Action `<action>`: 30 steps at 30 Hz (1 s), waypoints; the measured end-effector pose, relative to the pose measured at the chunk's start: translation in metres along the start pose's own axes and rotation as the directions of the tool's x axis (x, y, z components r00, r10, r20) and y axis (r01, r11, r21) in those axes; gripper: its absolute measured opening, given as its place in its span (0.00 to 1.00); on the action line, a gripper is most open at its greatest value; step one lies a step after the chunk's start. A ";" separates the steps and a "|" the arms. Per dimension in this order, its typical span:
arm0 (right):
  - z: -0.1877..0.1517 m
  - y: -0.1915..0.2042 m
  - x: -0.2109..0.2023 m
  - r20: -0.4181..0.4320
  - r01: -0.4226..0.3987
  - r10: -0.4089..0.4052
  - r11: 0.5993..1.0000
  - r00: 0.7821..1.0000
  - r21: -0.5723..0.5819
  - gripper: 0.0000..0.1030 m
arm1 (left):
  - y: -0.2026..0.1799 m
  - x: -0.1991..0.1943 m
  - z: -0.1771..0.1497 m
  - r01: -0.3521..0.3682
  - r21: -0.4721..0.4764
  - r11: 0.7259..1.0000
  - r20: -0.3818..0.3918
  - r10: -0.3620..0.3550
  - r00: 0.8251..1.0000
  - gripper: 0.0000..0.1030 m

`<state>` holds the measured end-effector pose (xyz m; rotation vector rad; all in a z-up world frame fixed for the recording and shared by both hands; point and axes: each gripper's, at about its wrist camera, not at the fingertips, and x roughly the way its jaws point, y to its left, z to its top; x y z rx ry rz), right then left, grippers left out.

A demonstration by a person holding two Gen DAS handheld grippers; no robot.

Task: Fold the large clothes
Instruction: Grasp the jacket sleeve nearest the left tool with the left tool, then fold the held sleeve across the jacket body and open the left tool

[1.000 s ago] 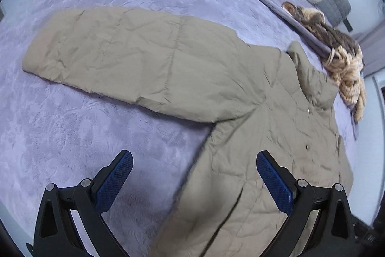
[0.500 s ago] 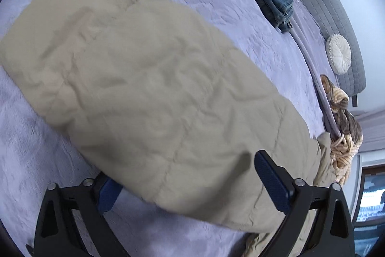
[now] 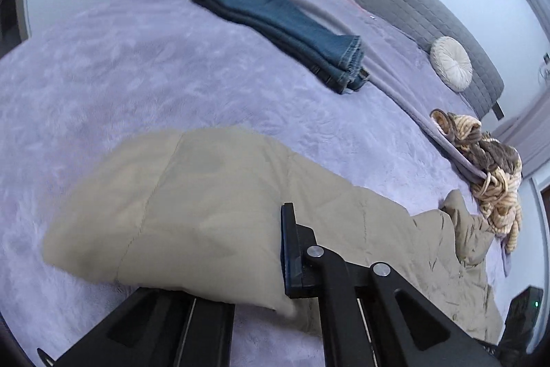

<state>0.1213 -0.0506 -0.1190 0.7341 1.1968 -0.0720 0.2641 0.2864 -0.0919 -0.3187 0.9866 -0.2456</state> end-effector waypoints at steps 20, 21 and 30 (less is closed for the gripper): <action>0.006 -0.047 0.022 -0.092 -0.195 0.207 0.973 0.974 0.125 0.10 | -0.274 -0.034 -0.082 0.319 0.523 0.790 -0.137 -0.291 0.947 0.07; 0.004 -0.065 0.006 -0.074 -0.171 0.181 0.978 0.981 0.120 0.10 | -0.287 -0.027 -0.093 0.306 0.549 0.778 -0.144 -0.272 0.951 0.07; -0.024 -0.202 -0.093 0.009 0.088 -0.092 0.973 0.996 0.214 0.10 | -0.346 0.065 -0.219 0.220 0.737 0.640 -0.285 -0.001 0.958 0.08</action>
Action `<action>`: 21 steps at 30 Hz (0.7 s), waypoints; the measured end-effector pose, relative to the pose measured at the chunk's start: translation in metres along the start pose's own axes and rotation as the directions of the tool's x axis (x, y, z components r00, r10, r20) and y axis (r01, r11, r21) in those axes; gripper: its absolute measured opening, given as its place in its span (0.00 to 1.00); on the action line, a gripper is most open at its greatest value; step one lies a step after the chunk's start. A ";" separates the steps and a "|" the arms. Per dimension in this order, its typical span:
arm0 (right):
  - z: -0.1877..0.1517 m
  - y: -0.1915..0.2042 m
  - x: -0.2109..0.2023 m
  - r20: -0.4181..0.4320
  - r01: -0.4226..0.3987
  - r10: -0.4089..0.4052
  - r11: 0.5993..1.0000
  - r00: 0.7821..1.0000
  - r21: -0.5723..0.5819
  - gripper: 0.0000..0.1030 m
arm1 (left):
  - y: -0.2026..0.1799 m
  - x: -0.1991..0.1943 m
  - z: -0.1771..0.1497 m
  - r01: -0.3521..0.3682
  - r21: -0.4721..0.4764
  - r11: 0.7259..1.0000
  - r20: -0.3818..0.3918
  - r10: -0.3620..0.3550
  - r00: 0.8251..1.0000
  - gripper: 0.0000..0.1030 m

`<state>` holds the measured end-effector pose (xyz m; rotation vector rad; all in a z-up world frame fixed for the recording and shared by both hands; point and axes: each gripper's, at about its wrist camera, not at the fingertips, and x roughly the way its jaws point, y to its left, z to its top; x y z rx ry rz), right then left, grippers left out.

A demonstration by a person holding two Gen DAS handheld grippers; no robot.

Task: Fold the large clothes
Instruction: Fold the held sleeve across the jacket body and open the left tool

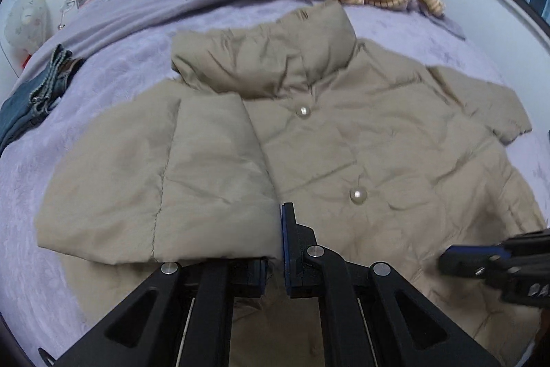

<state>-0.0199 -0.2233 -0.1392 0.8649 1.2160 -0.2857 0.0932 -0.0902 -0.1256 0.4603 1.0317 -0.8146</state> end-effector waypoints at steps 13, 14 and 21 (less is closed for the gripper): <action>-0.002 -0.007 -0.011 0.001 0.028 -0.028 0.999 1.000 -0.024 0.27 | 0.001 -0.013 -0.022 -0.114 -0.054 0.992 0.006 0.115 0.993 1.00; 0.000 0.000 -0.013 0.011 0.034 -0.033 0.999 0.999 -0.037 0.46 | 0.006 -0.020 -0.023 -0.100 -0.071 0.992 0.011 0.101 0.995 1.00; 0.006 0.074 -0.025 0.163 0.142 -0.100 0.951 0.982 -0.273 0.85 | 0.109 -0.083 -0.043 0.021 -0.316 0.949 0.108 0.014 0.994 1.00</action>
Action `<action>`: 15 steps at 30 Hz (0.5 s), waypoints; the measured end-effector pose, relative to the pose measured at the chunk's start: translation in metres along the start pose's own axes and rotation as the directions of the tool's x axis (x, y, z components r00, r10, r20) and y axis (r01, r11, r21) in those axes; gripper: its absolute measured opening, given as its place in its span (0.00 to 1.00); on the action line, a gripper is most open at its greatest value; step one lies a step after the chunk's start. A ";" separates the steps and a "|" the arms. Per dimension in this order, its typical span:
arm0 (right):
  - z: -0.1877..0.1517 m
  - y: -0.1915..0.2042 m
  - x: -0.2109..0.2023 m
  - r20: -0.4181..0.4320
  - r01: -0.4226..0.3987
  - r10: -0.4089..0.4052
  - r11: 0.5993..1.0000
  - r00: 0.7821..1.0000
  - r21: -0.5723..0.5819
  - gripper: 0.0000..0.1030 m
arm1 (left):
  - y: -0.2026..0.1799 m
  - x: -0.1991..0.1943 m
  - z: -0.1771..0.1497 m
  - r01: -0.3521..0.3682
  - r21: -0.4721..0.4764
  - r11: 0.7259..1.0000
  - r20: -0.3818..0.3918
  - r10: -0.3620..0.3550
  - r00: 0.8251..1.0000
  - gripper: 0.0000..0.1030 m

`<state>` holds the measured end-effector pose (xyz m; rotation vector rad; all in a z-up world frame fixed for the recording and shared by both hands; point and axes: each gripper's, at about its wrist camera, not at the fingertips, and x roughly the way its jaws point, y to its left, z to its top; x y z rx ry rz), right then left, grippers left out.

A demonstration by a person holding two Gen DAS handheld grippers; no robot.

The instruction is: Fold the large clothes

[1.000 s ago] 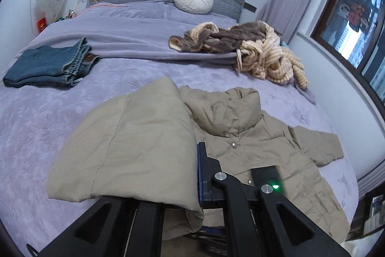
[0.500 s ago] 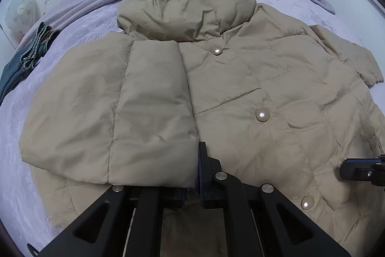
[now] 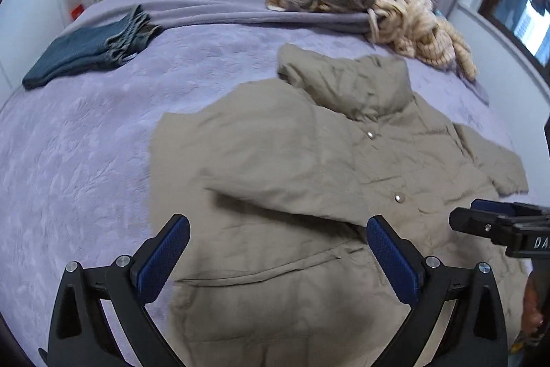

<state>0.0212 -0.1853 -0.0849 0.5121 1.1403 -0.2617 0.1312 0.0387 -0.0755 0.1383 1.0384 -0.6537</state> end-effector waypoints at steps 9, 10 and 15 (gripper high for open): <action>0.007 0.135 0.051 0.119 0.250 -0.220 0.826 0.968 -0.506 1.00 | 0.142 0.063 -0.008 0.138 -0.529 0.837 -0.084 -0.213 0.973 0.75; 0.006 0.141 0.057 0.137 0.273 -0.236 0.807 0.962 -0.524 1.00 | 0.140 0.071 -0.008 0.157 -0.532 0.832 -0.087 -0.238 0.967 0.69; 0.019 0.149 0.081 0.208 0.377 -0.314 0.751 0.926 -0.543 1.00 | 0.113 0.084 -0.003 0.104 -0.429 0.897 -0.120 -0.171 0.978 0.26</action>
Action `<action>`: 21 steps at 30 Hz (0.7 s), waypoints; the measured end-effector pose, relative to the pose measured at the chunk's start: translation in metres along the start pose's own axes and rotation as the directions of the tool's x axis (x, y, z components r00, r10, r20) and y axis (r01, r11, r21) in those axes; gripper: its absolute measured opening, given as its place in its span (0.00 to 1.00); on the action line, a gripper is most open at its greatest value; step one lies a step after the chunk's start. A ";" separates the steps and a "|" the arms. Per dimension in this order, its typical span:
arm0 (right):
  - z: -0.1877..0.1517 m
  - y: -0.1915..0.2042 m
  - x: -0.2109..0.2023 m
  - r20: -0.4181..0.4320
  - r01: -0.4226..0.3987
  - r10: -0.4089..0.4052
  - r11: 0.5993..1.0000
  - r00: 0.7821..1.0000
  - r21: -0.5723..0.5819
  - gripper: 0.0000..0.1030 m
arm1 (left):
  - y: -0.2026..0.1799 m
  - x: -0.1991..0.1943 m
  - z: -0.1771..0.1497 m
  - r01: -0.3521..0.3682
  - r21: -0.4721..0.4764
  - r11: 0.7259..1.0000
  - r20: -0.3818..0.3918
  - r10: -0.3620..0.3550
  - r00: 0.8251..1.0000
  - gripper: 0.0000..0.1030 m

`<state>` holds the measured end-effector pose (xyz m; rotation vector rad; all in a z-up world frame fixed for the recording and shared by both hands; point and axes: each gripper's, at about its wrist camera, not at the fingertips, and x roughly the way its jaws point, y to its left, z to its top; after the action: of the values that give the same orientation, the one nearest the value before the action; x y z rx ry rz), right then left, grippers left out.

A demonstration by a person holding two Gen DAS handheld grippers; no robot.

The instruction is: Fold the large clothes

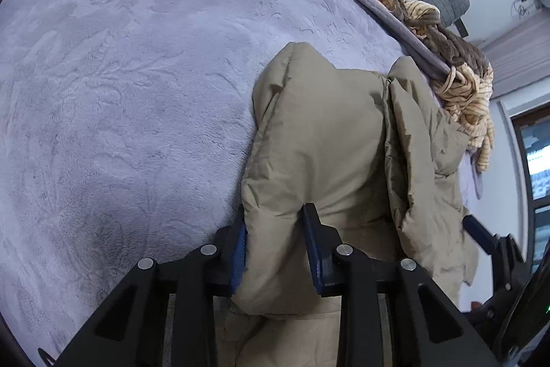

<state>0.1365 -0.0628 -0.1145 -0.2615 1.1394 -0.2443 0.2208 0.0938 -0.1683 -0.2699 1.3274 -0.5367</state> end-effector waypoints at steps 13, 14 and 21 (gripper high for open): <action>-0.101 -0.191 0.037 0.169 -0.368 0.430 0.435 0.887 0.822 0.92 | -0.033 -0.029 0.007 -0.129 0.158 0.979 0.107 0.113 0.988 0.26; -0.106 -0.194 0.040 0.189 -0.383 0.450 0.392 0.873 0.836 0.69 | -0.039 -0.036 0.010 -0.135 0.174 0.975 0.138 0.112 0.984 0.26; -0.103 -0.200 0.030 0.224 -0.430 0.455 0.420 0.862 0.799 0.09 | -0.066 -0.011 0.032 -0.267 0.240 0.934 0.170 0.230 0.958 0.26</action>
<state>0.0421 -0.2696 -0.1151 0.9246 0.9546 -0.2884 0.2353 0.0397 -0.1196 0.0781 1.1203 -0.4622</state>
